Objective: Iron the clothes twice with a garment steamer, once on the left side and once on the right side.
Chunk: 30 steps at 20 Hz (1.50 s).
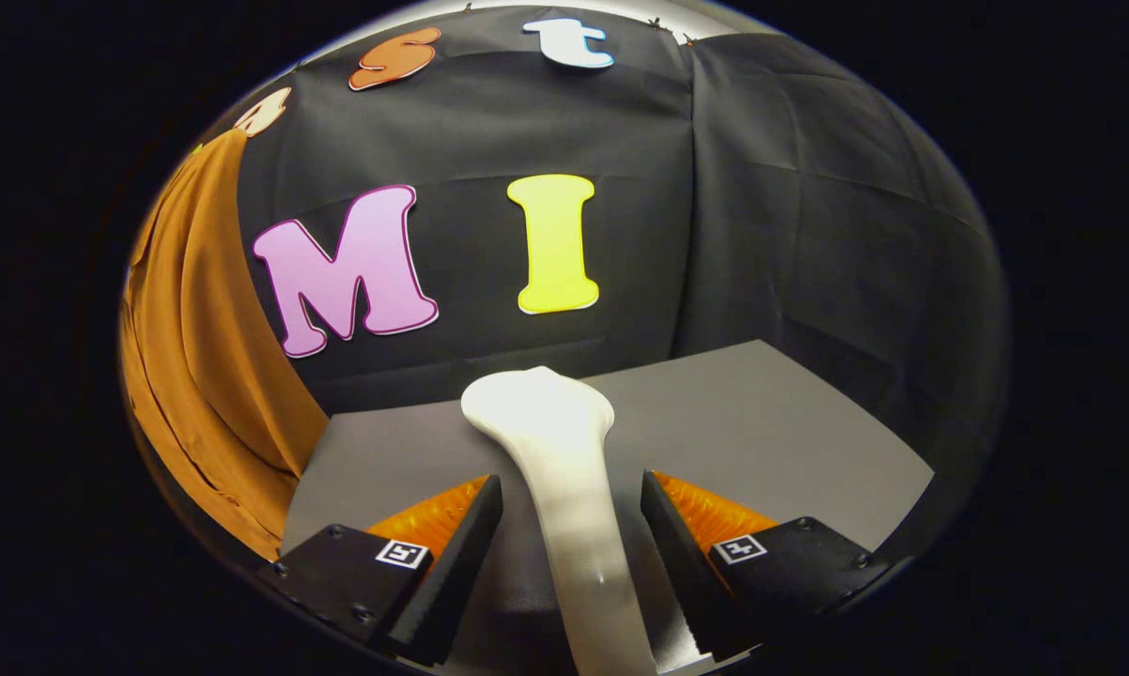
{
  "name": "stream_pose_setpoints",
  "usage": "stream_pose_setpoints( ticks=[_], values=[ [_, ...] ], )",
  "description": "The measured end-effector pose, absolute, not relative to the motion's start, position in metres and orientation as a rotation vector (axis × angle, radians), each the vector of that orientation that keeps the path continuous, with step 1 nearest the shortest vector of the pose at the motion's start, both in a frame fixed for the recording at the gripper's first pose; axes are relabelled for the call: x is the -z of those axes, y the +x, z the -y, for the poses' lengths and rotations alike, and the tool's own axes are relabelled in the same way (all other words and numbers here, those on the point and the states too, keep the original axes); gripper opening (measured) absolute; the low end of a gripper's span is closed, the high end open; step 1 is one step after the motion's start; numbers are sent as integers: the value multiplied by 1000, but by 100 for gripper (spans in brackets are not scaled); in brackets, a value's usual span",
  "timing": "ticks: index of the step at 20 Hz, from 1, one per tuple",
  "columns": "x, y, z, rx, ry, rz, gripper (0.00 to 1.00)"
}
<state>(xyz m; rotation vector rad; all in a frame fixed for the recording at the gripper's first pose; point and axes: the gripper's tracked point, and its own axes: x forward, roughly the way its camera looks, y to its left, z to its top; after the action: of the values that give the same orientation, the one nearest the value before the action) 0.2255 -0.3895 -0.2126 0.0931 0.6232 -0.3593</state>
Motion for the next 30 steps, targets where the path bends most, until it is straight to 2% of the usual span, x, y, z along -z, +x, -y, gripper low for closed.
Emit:
stream_pose_setpoints(
  ticks=[2, 4, 9, 20, 30],
  values=[
    [228, 218, 389, 375, 107, -700, 92],
    [228, 223, 390, 374, 133, -704, 57],
    [224, 220, 393, 371, 151, -682, 47],
    [133, 185, 371, 435, 100, -435, 46],
    [74, 167, 239, 373, 65, -280, 45]
  ],
)
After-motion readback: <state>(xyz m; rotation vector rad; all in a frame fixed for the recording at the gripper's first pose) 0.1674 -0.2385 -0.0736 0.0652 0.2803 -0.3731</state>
